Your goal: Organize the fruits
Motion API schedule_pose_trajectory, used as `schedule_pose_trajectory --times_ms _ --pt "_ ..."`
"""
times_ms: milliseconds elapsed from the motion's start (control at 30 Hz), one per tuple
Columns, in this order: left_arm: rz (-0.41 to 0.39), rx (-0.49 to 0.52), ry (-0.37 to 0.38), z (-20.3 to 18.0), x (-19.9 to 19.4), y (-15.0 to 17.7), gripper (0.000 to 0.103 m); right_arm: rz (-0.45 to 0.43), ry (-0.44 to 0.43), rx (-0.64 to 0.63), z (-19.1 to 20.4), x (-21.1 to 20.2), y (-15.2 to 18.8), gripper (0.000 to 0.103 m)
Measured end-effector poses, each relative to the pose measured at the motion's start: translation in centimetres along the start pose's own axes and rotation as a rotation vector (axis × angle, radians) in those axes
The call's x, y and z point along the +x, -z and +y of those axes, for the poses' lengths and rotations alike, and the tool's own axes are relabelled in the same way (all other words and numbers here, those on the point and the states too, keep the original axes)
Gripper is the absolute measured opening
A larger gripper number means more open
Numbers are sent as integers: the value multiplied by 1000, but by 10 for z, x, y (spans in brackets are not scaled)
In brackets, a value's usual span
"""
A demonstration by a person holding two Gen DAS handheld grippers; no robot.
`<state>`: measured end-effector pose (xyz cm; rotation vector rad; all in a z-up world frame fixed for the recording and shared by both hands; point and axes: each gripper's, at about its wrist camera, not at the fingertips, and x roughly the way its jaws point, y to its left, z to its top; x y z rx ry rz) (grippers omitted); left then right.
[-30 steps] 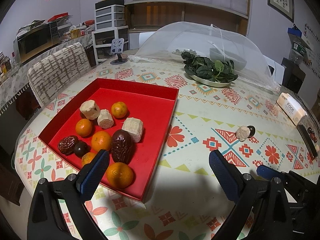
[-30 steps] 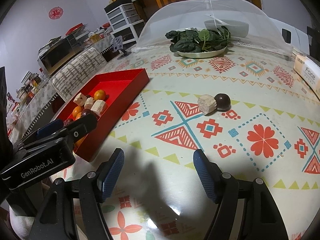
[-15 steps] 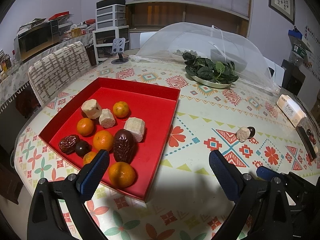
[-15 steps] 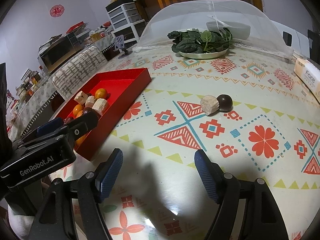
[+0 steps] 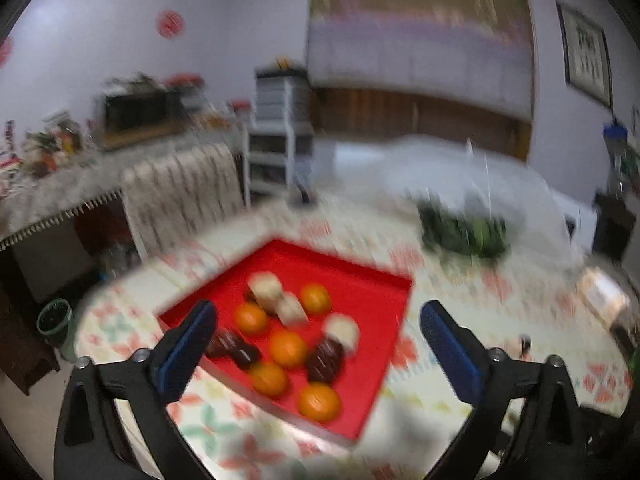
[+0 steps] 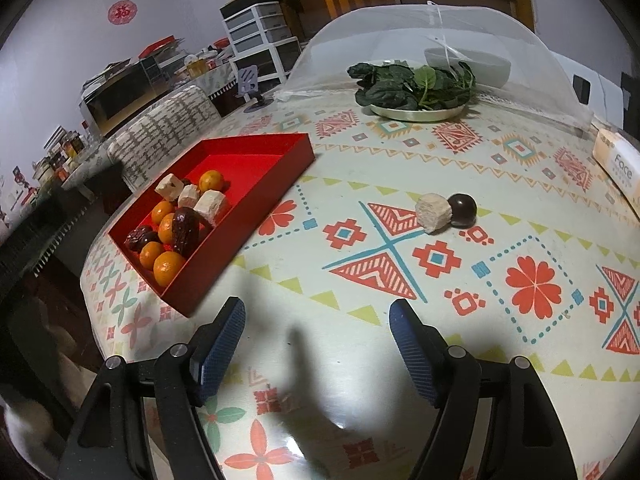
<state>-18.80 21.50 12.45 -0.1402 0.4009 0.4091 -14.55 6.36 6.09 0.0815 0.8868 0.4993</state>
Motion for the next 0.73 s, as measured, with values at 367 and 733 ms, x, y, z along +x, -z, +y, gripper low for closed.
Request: schedule_pose_trajectory --times_ms 367,733 --pt "-37 -159 17 48 -10 -12 103 9 -19 -101 36 3 -2 79" --pt "43 -152 -41 59 3 1 103 29 -59 -187 72 13 5 79"
